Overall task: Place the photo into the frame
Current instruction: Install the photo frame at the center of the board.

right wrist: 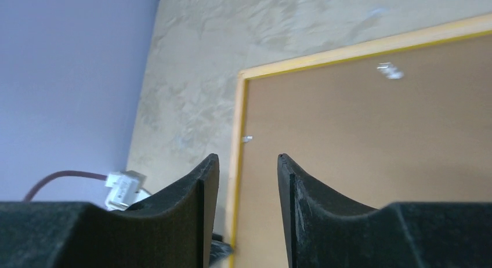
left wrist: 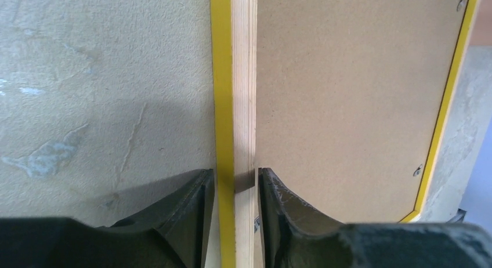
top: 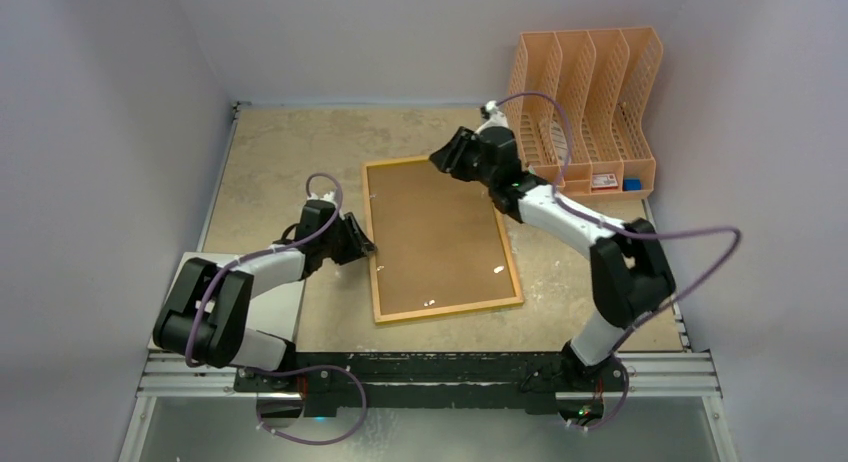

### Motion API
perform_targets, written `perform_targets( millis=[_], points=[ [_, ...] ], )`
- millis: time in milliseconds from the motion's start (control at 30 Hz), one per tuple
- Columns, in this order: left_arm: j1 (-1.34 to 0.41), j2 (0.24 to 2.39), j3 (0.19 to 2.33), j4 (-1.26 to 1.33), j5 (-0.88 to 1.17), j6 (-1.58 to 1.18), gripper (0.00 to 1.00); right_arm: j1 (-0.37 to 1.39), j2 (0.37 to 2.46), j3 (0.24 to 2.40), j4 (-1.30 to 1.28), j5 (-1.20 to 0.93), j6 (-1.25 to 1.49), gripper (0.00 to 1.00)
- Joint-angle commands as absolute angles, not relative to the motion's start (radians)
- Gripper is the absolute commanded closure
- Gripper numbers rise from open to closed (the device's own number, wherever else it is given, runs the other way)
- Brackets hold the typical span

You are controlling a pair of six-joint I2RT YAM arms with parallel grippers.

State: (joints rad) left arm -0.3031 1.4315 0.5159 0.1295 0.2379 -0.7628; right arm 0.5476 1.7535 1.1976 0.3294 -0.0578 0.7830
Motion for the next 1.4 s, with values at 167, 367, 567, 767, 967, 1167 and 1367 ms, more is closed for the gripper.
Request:
perform_targets(
  millis=[167,367,567,767,967,1167,1367],
  points=[
    [-0.305,1.267,0.560,-0.090,0.190,-0.628,0.49,0.449,1.394,0.923,-0.035,0.142,0.571,0.45],
    [-0.305,1.217,0.463,-0.050,0.294,-0.669,0.45,0.398,1.346,0.773,-0.159,0.152,0.657,0.37],
    [-0.305,1.179,0.405,0.048,0.325,-0.711,0.40,0.385,1.290,0.686,-0.173,0.176,0.706,0.33],
    [-0.305,1.213,0.397,0.093,0.352,-0.721,0.39,0.385,1.342,0.682,-0.194,0.147,0.706,0.32],
    [-0.305,1.248,0.396,0.126,0.364,-0.730,0.40,0.385,1.361,0.639,-0.133,0.008,0.695,0.37],
    [-0.305,1.299,0.430,0.145,0.348,-0.692,0.43,0.390,1.339,0.639,-0.103,-0.058,0.621,0.44],
    [-0.305,1.326,0.445,0.127,0.272,-0.692,0.44,0.450,1.374,0.702,-0.279,0.178,0.677,0.43]
  ],
)
